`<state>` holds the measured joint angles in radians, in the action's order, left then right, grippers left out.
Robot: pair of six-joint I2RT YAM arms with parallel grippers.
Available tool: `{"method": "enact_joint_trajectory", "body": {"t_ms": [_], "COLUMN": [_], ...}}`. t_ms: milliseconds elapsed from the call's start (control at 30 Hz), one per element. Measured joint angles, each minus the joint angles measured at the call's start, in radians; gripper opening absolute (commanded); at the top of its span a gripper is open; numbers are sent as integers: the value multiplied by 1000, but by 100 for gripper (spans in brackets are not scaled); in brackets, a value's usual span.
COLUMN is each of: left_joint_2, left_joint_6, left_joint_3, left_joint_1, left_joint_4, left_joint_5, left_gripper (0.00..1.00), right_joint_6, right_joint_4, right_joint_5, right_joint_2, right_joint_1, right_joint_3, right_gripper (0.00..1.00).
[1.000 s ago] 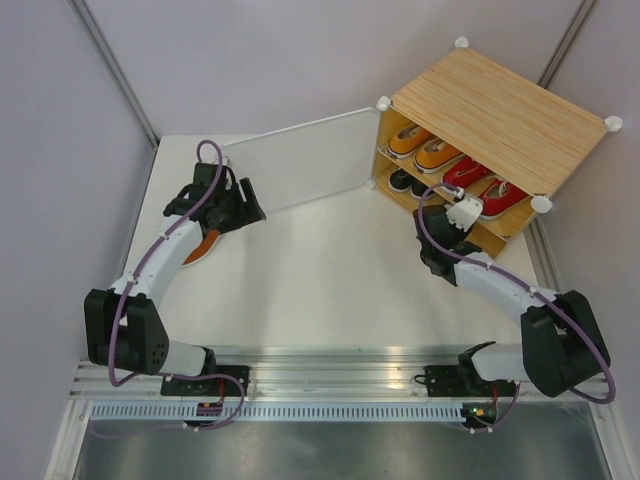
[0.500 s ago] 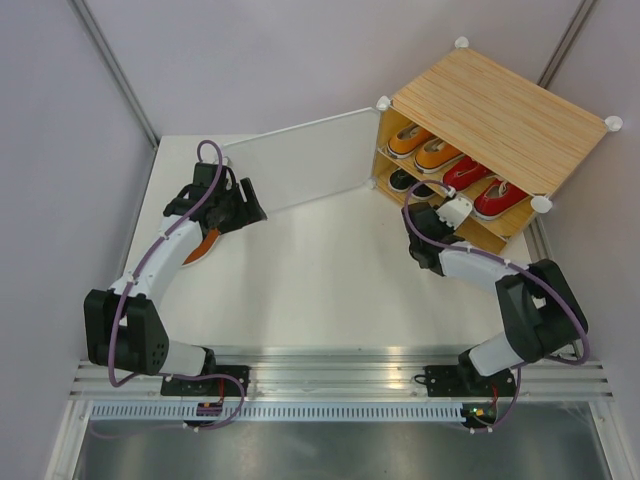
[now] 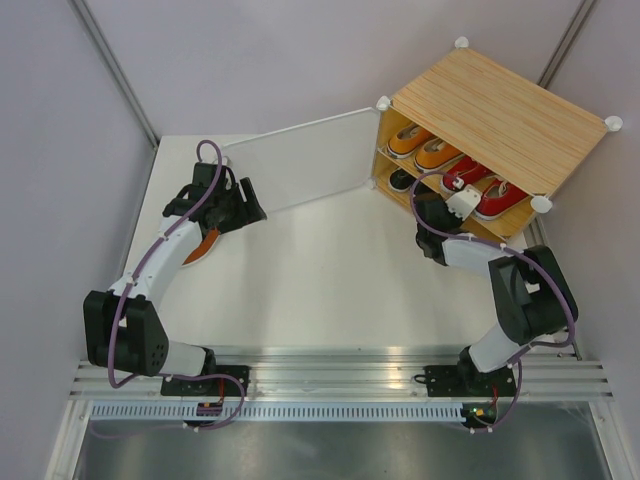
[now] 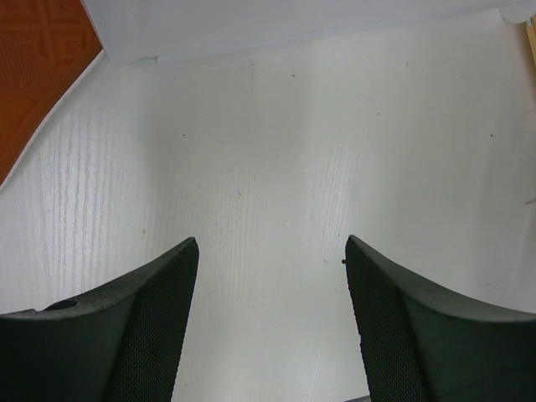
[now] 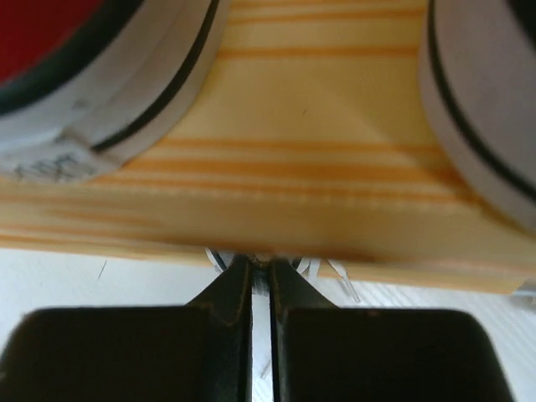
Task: Place and organize the shoes in the shoe cabinet
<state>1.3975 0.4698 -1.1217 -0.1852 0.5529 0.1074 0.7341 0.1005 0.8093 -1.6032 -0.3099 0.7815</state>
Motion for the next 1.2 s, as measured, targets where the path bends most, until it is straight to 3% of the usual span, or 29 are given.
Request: {"method": "enact_joint_trajectory", "body": {"t_ms": [333,867,933,967,1067,1200], "left_joint_2": [0,0,0,0,0,-1], "left_joint_6": [0,0,0,0,0,0], "left_joint_3": [0,5,5,5,5,5], "left_joint_1": [0,0,0,0,0,0], "left_joint_4": [0,0,0,0,0,0], "left_joint_5": [0,-1,-1,-1,-1,-2], "left_gripper": [75,75,75,75,75,75], "right_joint_6": [-93,-74,-55,-46,-30,-16], "right_joint_4": [43,79,89,95,118,126], "right_joint_5": [-24,-56,-64,-69,-93,-129], "right_joint_2": [-46,-51,-51,-51,-50,-38], "right_joint_1": [34,39,39,40,39,39], "right_joint_3": [23,23,21,21,20,20], "right_gripper": [1,1,8,21,39,45]}}
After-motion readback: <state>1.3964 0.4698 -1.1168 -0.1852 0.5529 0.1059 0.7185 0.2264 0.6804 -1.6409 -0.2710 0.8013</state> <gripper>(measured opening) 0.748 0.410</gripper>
